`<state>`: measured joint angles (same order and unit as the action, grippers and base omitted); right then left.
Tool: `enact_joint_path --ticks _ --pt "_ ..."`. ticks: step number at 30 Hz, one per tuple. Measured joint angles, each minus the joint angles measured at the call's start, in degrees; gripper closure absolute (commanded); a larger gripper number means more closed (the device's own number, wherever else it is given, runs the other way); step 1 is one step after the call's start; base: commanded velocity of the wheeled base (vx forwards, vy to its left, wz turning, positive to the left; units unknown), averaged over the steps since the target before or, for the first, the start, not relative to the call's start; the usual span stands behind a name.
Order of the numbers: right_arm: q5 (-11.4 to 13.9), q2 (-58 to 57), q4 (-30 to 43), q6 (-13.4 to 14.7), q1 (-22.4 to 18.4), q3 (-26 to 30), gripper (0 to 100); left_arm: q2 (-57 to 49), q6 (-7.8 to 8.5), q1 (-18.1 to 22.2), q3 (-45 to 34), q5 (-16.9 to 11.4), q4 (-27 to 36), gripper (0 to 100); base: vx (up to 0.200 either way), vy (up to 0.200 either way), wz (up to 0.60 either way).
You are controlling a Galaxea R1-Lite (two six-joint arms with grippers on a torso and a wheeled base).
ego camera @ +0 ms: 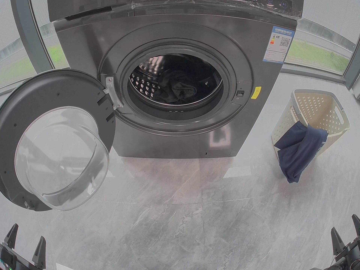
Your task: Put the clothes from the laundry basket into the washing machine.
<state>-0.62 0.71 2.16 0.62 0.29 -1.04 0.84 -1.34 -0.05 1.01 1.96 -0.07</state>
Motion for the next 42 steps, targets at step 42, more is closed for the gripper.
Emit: enact_joint_path --ticks 42 --pt "0.1 0.1 -0.3 -0.1 0.0 0.0 0 -0.1 -1.48 0.0 0.0 0.0 0.1 0 0.0 -0.152 0.0"
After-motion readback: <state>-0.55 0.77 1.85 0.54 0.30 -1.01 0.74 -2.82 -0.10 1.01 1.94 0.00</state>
